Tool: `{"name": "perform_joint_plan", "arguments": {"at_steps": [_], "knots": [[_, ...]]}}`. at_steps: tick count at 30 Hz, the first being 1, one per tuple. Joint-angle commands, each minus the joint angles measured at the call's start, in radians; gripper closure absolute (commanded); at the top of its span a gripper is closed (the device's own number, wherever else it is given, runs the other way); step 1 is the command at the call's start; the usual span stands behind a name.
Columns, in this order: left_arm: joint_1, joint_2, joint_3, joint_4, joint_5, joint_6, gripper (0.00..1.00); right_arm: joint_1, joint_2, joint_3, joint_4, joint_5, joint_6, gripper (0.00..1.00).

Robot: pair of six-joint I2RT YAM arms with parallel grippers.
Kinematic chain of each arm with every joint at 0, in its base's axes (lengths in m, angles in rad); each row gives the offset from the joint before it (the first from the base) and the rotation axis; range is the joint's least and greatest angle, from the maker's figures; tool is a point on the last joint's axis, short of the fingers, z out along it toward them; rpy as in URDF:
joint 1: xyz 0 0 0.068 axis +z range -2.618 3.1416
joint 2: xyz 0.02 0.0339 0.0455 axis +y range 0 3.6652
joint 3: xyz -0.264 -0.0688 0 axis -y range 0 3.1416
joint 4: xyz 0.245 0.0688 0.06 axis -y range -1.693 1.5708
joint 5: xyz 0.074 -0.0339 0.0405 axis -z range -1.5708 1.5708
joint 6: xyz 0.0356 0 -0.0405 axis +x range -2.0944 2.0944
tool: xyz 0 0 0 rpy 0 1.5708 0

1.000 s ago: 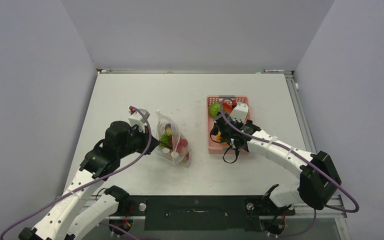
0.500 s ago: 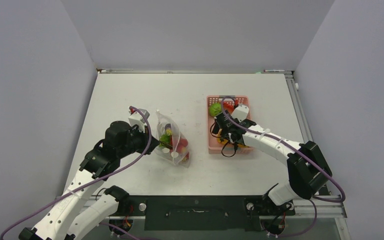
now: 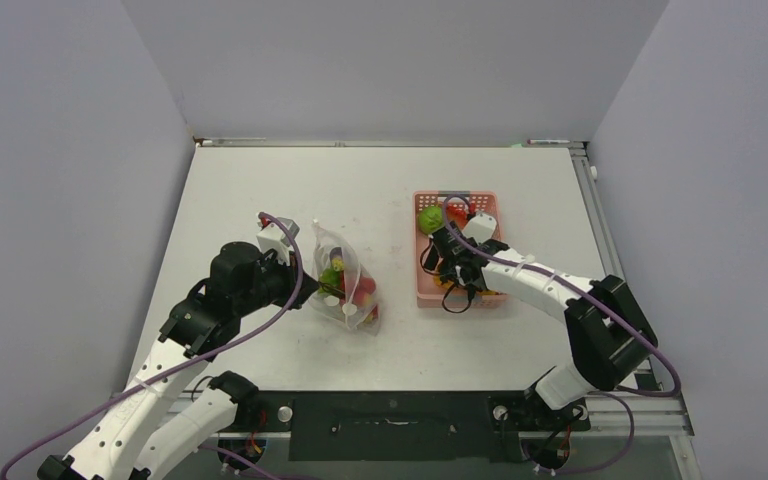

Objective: Place the food in the zip-top bag and seal the zipper
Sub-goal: Pick up the fake vegetable from the bin.

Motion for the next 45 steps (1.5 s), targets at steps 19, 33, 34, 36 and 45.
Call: {"name": "perform_joint_plan", "arguments": {"at_steps": [19,33,34,36,45], "knots": [[0.005,-0.011,0.006,0.041,0.015,0.003,1.0,-0.003,-0.122,0.055,-0.039,0.04,-0.078,0.76],[0.006,-0.01,0.006,0.041,0.015,0.003,1.0,0.009,-0.382,0.096,0.079,-0.245,-0.385,0.85],[0.006,-0.009,0.006,0.042,0.016,0.003,1.0,0.011,-0.39,0.111,0.077,-0.276,-0.405,0.86],[0.006,-0.008,0.006,0.041,0.017,0.003,1.0,0.019,-0.394,0.152,0.059,-0.329,-0.444,0.85],[0.006,-0.006,0.005,0.041,0.014,0.003,1.0,0.18,-0.358,0.315,0.003,-0.413,-0.532,0.82]]}}
